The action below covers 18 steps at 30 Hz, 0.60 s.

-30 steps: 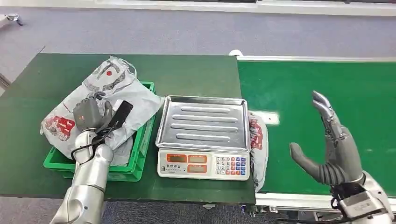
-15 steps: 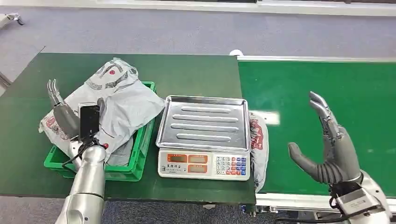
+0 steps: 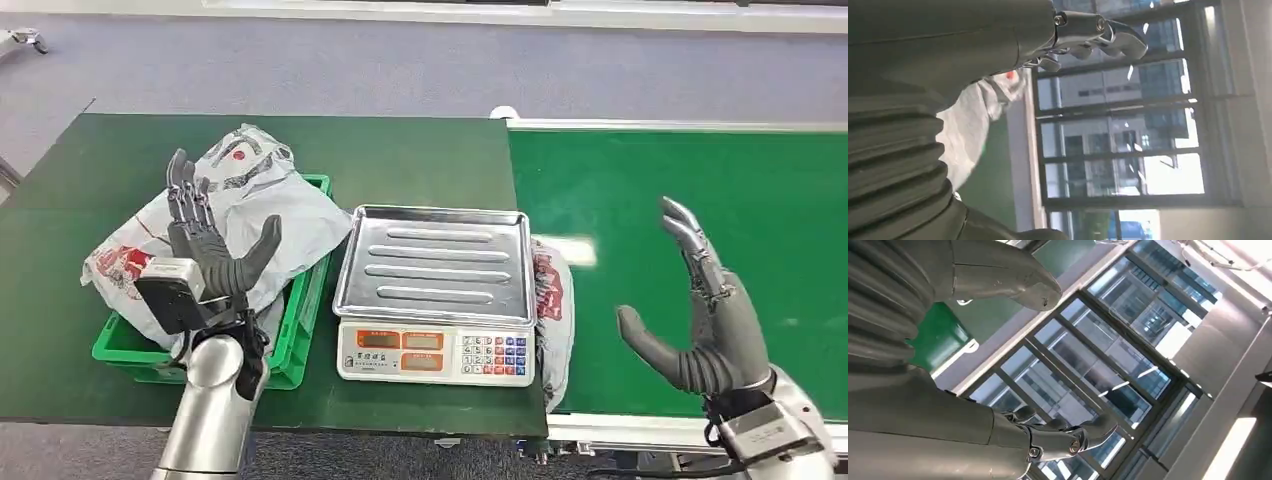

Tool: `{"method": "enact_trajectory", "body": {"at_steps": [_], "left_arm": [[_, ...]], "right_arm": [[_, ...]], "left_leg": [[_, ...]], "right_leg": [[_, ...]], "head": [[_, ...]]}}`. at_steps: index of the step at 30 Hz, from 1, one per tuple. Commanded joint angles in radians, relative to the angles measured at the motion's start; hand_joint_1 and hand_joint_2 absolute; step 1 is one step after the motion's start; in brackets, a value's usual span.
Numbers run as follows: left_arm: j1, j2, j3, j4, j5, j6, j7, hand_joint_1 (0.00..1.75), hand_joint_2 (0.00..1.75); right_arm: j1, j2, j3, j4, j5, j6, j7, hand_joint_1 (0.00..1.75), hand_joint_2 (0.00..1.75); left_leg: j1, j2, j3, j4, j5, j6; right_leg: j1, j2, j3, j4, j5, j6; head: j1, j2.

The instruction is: Moved the parcel from conveyor to table for the left to box.

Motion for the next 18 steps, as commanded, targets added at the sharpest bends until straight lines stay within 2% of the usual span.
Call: {"method": "enact_trajectory", "body": {"at_steps": [1, 6, 8, 9, 13, 15, 16, 17, 18], "left_arm": [[0.008, 0.011, -0.079, -0.016, 0.005, -0.004, 0.007, 0.00, 1.75], [0.008, 0.011, -0.079, -0.016, 0.005, -0.004, 0.007, 0.00, 1.75], [0.031, 0.024, -0.156, -0.016, 0.090, -0.151, 0.054, 0.00, 1.75], [0.069, 0.018, -0.246, 0.001, 0.164, -0.271, 0.109, 0.00, 0.00], [0.071, -0.002, -0.329, 0.106, 0.055, -0.122, 0.069, 0.00, 0.00], [0.072, -0.009, -0.353, 0.126, 0.070, -0.159, 0.024, 0.00, 0.00], [0.070, -0.013, -0.352, 0.154, 0.069, -0.198, 0.080, 0.00, 0.00], [0.070, -0.013, -0.352, 0.154, 0.069, -0.198, 0.080, 0.00, 0.00], [0.056, -0.017, -0.355, 0.196, 0.068, -0.184, 0.063, 0.00, 0.00]], "right_arm": [[0.002, -0.014, 0.086, 0.098, 0.010, -1.413, 0.003, 0.00, 1.75], [0.002, -0.014, 0.086, 0.098, 0.010, -1.413, 0.003, 0.00, 1.75], [-0.006, -0.020, 0.094, 0.128, 0.010, -1.413, 0.003, 0.00, 1.75], [-0.014, -0.034, 0.129, 0.202, -0.020, -1.413, 0.003, 0.00, 1.75], [-0.015, -0.051, 0.182, 0.316, -0.056, -1.413, 0.003, 0.00, 1.75], [-0.028, -0.072, 0.224, 0.373, -0.081, -1.413, 0.003, 0.00, 1.75], [-0.057, -0.077, 0.233, 0.465, -0.102, -1.413, 0.003, 0.00, 1.75], [-0.057, -0.077, 0.233, 0.465, -0.102, -1.413, 0.003, 0.00, 1.75], [-0.075, -0.102, 0.261, 0.540, -0.181, -1.413, 0.003, 0.00, 1.75]], "left_leg": [[0.000, 0.001, 0.002, -0.001, 0.000, 0.000], [0.001, 0.001, 0.002, -0.001, 0.000, 0.000], [0.001, 0.001, 0.003, -0.002, 0.000, 0.000], [0.000, 0.002, 0.004, -0.002, 0.000, 0.000], [0.000, 0.004, 0.007, -0.006, 0.000, 0.001], [0.001, 0.003, 0.006, -0.004, 0.000, 0.001], [0.001, 0.003, 0.007, -0.006, 0.000, 0.001], [0.000, 0.004, 0.007, -0.006, 0.000, 0.001], [0.001, 0.005, 0.008, -0.006, 0.000, 0.002]], "right_leg": [[0.001, -0.002, 0.002, -0.001, 0.000, -0.001], [0.002, -0.002, 0.002, -0.002, 0.000, -0.001], [0.002, -0.004, 0.003, -0.003, 0.000, -0.002], [0.002, -0.001, 0.004, -0.003, 0.000, -0.001], [0.001, -0.002, 0.007, -0.006, 0.001, -0.001], [0.001, -0.002, 0.006, -0.005, 0.001, -0.001], [0.001, -0.003, 0.008, -0.007, 0.001, -0.001], [0.001, -0.003, 0.007, -0.006, 0.001, -0.001], [0.001, -0.001, 0.008, -0.008, 0.002, -0.001]], "head": [[0.000, 0.000], [0.000, 0.000], [0.000, 0.000], [0.000, 0.000], [0.000, 0.000], [0.000, 0.000], [0.000, 0.000], [0.000, 0.000], [0.000, 0.000]]}}
